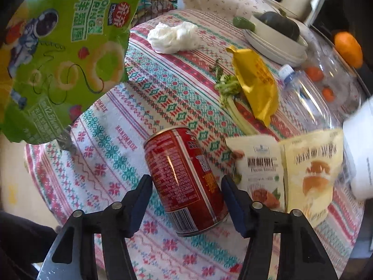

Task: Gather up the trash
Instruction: 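Grasp the red can with the right gripper while the left grasps the green snack bag, then carry the red can and green bag over the white bin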

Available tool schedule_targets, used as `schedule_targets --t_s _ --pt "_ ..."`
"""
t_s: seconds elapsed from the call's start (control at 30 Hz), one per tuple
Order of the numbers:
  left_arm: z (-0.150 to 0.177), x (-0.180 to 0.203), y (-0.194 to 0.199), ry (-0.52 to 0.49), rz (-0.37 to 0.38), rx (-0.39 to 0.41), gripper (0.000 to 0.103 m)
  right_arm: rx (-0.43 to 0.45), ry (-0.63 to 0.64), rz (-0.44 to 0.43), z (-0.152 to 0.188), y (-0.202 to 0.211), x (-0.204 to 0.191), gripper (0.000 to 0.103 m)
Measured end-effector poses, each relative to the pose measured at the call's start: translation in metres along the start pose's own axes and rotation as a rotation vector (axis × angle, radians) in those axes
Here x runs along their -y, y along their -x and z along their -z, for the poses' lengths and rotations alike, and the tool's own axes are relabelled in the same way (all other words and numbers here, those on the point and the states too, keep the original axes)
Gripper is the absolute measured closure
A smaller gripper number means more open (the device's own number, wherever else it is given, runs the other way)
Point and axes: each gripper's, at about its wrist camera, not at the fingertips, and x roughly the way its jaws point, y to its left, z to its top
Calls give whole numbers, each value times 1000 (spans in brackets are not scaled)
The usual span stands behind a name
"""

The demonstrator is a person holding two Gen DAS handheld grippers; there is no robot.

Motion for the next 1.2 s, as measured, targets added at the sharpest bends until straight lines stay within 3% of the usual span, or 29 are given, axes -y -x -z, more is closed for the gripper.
schedule_targets --t_s 0.3,0.77,1.0,1.2 --pt "3 42 18 -86 64 38 98 24 -174 -9 43 54 33 48" --pt "22 131 56 -265 207 96 98 94 -449 57 156 146 89 49" --pt "35 183 74 -343 313 104 98 119 -530 107 214 185 105 49" --pt "52 229 78 -398 456 59 98 107 -675 89 287 185 129 49"
